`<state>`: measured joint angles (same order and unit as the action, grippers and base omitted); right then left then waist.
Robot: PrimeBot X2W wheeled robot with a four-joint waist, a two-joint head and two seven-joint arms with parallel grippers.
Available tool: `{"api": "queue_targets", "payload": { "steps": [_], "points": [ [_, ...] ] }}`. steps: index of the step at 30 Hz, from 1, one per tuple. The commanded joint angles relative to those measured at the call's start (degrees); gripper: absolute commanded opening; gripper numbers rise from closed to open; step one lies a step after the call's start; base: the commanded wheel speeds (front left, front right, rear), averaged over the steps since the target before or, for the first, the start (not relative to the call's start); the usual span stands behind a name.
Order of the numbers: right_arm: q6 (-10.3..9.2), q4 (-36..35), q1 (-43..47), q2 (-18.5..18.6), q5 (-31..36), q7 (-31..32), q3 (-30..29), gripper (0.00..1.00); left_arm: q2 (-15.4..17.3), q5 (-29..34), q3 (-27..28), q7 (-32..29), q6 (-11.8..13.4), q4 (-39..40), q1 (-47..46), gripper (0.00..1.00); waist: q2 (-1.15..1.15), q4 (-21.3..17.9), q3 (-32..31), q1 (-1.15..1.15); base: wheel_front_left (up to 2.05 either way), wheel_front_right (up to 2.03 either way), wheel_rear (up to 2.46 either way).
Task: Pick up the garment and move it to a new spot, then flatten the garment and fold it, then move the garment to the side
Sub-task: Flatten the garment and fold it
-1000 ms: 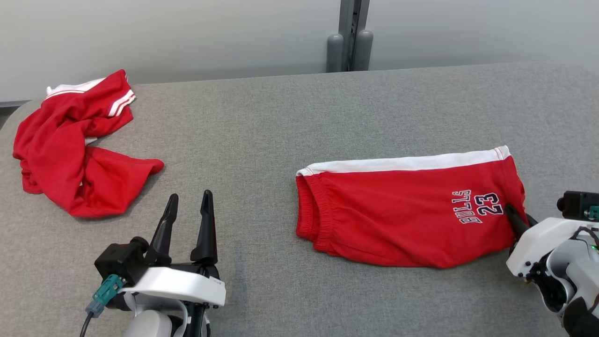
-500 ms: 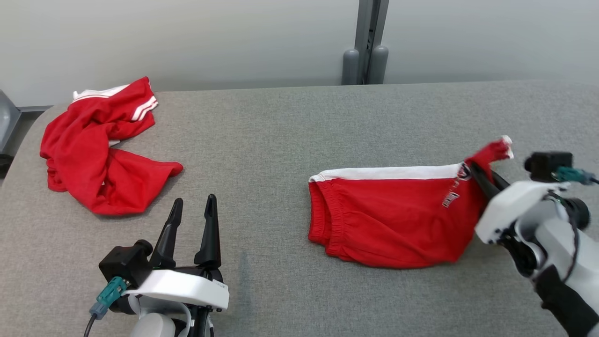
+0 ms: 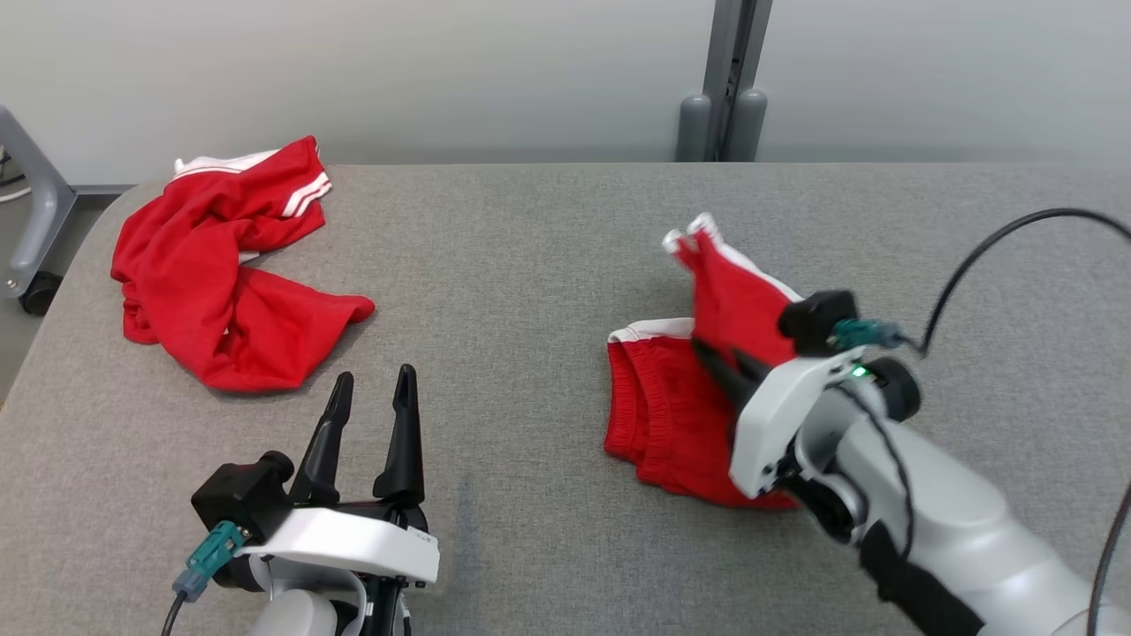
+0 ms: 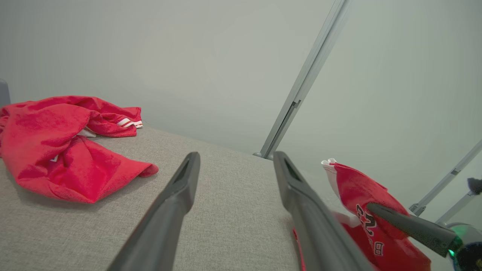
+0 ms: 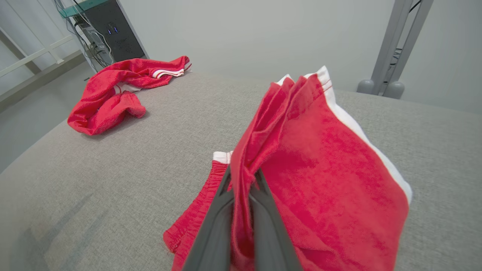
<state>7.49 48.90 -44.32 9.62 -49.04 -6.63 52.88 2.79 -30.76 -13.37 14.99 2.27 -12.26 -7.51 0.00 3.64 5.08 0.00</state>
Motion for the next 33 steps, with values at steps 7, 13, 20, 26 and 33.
{"api": "queue_targets", "payload": {
  "steps": [7,13,20,26,33],
  "points": [
    [0.01,1.57,2.58,-2.93,1.60,1.74,3.18,0.00,0.22,-0.37,0.27,0.28,0.27,0.38,-0.99,1.00,0.00,0.83,0.77,0.00,0.00,0.00,0.00],
    [0.01,3.62,1.77,-3.98,3.70,1.07,5.06,0.00,0.22,-0.38,0.48,0.28,0.42,0.42,-1.17,1.00,0.00,0.74,1.15,0.00,0.00,0.00,0.00],
    [0.01,4.42,1.34,-4.93,6.05,-0.92,6.77,1.00,0.22,-0.26,0.72,0.28,0.45,0.35,-1.01,1.00,0.00,0.17,1.03,0.00,0.00,0.00,0.00],
    [0.00,2.64,2.24,-5.41,7.22,-2.92,6.85,1.00,0.22,-0.10,0.81,0.28,0.44,0.46,-0.73,1.00,0.00,-0.45,0.93,0.00,0.00,0.00,0.00],
    [0.00,-1.00,3.30,-3.29,8.33,-5.80,3.04,1.00,0.21,0.16,0.87,0.28,0.53,0.60,-0.22,1.00,0.00,-1.30,0.88,0.00,0.00,0.00,0.00]
  ]
}}
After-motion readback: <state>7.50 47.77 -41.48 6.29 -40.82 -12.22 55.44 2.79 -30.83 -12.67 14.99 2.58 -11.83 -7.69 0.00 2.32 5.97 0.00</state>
